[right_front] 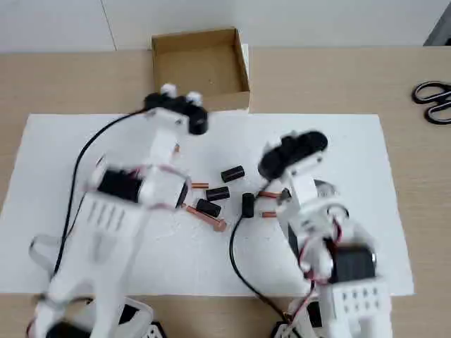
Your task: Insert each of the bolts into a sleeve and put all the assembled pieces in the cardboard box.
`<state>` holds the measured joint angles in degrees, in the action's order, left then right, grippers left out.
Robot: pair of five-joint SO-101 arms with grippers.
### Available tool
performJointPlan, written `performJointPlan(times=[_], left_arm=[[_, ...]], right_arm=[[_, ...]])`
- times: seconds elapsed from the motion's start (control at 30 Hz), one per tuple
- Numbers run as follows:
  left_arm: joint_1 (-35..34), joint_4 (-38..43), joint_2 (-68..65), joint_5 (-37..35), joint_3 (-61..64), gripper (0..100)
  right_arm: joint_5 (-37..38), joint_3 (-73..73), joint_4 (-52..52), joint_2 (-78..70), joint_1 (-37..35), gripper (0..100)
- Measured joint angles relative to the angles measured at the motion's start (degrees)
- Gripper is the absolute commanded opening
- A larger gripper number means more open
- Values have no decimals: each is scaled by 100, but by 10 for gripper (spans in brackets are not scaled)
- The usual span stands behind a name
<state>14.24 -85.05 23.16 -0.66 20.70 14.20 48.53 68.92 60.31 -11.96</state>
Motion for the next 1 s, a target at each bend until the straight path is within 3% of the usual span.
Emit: performJointPlan(times=[0.17,0.33,0.57,0.8,1.0], left_arm=[[-18,-923,-1310,158,-1451,7],[-255,-1011,-1380,141,-2057,7],[-686,-1011,-1380,158,-2154,7],[-1873,-844,-941,-958,-2154,7],[-2593,-677,-545,-1749,-1899,7]], right_arm=[[0,-870,193,-1503,-237,164],[0,-1741,659,-2567,-835,164],[0,-3455,1037,-4387,-527,162],[-1029,-4369,905,-5213,-176,162],[-1213,-4255,457,-5705,-651,162]])
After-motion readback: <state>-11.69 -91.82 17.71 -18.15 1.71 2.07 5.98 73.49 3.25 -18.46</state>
